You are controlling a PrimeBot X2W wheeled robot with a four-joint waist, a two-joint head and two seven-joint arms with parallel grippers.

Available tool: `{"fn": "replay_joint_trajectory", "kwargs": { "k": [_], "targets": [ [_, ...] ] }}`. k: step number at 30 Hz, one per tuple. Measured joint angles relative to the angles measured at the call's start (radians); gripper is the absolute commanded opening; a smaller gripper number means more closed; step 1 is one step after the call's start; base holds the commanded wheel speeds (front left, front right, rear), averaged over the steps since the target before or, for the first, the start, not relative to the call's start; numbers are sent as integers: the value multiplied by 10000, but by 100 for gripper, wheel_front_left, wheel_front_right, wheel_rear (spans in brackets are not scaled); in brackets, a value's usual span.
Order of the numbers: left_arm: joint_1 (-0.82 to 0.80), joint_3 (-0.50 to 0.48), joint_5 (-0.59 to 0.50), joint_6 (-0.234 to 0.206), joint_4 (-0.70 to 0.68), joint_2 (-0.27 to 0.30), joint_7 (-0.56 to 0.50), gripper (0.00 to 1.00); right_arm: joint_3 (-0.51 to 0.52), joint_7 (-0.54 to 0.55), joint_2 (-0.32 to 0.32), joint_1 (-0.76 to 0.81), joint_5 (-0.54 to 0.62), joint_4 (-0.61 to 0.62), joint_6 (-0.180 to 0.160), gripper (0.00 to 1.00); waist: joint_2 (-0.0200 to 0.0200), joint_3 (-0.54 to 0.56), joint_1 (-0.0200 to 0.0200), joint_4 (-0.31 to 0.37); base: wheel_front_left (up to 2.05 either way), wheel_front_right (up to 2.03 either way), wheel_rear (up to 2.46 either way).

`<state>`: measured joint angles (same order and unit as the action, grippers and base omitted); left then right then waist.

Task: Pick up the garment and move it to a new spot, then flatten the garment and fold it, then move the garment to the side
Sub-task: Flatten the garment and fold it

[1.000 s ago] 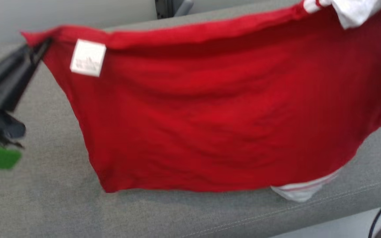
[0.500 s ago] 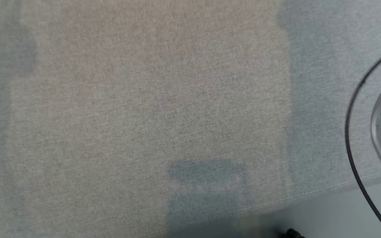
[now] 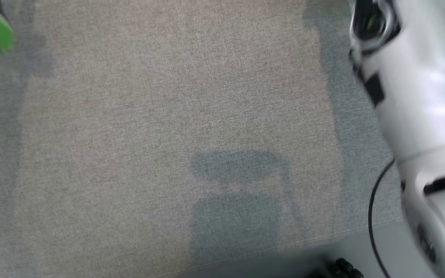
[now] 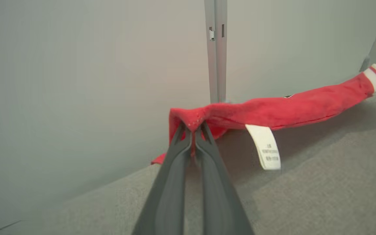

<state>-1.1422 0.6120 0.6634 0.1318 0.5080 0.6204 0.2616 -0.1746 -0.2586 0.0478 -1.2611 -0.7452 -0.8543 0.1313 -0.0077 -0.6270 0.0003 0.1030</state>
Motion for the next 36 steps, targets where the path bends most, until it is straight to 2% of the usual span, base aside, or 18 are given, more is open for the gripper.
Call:
{"fn": "replay_joint_trajectory", "kwargs": {
  "k": [3, 6, 10, 16, 20, 21, 26, 31, 36],
  "targets": [
    [1702, -313, -303, 0, -602, 138, 6, 0, -378, -21, 127, 1557, -35, 696, 0, 0, 0, 306, -1, -19, 0, 0, 0],
    [3173, -673, -639, 0, -1206, 104, 8, 0, -796, 36, 616, 3247, -445, 1726, 0, 0, 0, 672, -1, -84, 0, 0, 0],
    [5212, -1104, -1072, 0, -1848, -291, 8, 0, -995, 387, 1430, 5609, -1083, 3149, 4, 0, 0, 1322, -3, -207, 0, 0, 0],
    [8325, -1473, -1609, -52, -2669, -1070, 10, 0, -575, 1087, 2115, 9179, -2013, 4995, 4, 0, 0, 2570, -3, -361, 0, 0, 0],
    [10454, -1427, -1900, -456, -3289, -1436, 10, 0, -245, 1551, 2245, 11451, -2437, 5923, 4, 0, 0, 3439, -4, -403, 0, 0, 0],
    [10454, -1427, -1900, -456, -3289, -1436, 10, 0, -245, 1551, 2245, 11451, -2437, 5923, 4, 0, 0, 3439, -4, -403, 0, 0, 0],
    [12621, -1225, -1981, -997, -4349, -1910, 12, 0, 345, 1916, 2328, 13858, -2606, 7043, 2, 0, 0, 4368, -4, -400, 0, 0, 0],
    [13392, -1208, -1741, -1373, -5292, -2017, -88, 0, 830, 2359, 2192, 14957, -2731, 8155, 0, 0, 1, 4830, -4, -345, 0, 0, 0],
    [13262, -1266, -1442, -1327, -5747, -1973, -685, 0, 1162, 2838, 1875, 14220, -2403, 8318, -6, 0, 1, 4628, -4, -253, 0, 0, 0]
  ]
}}
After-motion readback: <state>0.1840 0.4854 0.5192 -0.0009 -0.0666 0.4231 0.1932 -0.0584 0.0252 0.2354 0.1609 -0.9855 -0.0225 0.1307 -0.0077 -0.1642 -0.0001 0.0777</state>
